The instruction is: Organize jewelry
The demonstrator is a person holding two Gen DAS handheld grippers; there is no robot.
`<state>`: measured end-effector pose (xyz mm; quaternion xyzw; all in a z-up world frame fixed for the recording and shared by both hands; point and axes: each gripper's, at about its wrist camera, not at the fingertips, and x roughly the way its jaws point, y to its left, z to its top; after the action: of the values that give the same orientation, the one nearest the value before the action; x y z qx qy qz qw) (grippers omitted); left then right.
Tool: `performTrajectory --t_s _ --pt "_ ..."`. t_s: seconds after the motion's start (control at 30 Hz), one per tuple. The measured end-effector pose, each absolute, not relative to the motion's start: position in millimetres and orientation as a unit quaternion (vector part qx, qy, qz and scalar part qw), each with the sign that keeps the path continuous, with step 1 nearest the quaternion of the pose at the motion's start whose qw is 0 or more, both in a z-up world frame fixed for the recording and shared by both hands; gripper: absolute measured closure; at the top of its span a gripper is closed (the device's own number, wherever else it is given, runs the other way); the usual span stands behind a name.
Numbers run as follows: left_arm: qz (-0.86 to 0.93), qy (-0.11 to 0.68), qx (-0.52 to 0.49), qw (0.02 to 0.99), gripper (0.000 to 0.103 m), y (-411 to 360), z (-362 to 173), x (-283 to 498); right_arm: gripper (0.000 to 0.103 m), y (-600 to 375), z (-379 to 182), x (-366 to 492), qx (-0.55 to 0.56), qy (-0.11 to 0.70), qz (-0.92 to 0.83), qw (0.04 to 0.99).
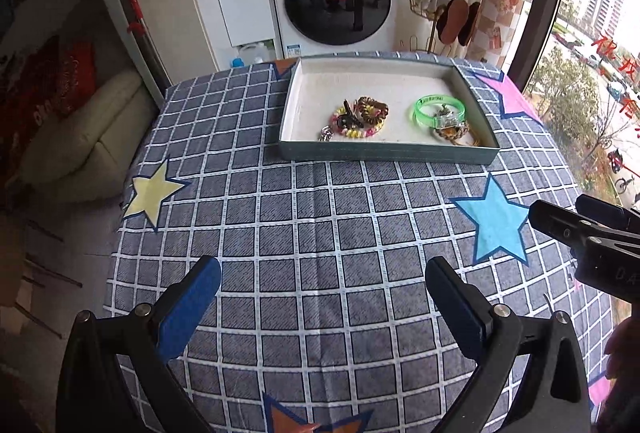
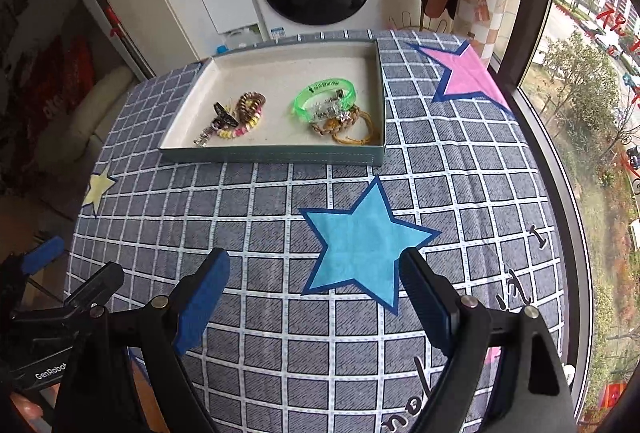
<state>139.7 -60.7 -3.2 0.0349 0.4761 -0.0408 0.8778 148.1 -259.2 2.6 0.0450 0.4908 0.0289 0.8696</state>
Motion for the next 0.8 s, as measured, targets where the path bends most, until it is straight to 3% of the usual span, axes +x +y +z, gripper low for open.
performTrajectory --t_s 0.8 --pt "-0.013 0.456 0.017 0.889 0.000 -28 27 86 0.015 -247 56 83 0.007 0.414 -0.016 0.910"
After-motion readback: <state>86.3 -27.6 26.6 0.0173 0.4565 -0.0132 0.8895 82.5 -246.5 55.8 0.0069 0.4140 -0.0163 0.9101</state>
